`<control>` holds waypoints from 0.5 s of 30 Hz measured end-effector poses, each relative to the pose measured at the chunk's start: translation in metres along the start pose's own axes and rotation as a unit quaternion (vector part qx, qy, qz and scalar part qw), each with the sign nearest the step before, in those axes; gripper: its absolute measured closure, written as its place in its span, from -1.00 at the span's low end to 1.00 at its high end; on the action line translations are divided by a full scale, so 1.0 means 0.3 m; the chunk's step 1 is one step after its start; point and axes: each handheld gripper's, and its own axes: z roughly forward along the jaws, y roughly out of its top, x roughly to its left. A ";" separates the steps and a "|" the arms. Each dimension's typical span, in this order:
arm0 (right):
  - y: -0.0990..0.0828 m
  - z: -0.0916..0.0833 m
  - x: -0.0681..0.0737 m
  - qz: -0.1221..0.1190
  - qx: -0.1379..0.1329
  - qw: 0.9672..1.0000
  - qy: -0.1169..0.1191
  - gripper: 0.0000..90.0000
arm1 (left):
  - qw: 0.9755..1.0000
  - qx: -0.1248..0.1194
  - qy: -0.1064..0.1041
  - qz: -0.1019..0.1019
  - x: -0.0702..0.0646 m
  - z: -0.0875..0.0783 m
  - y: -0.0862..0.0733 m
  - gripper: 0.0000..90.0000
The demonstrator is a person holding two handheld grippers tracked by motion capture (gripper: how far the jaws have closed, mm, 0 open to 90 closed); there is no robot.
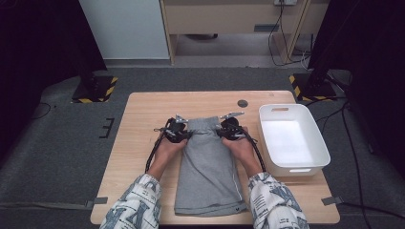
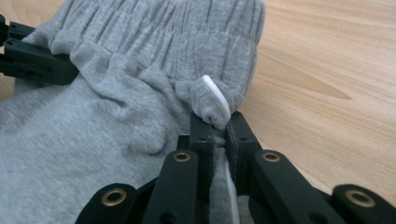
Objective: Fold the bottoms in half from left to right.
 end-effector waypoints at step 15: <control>0.032 -0.066 0.003 -0.005 -0.024 1.000 0.001 0.86 | 1.000 -0.020 0.007 0.014 -0.007 -0.062 0.047 0.83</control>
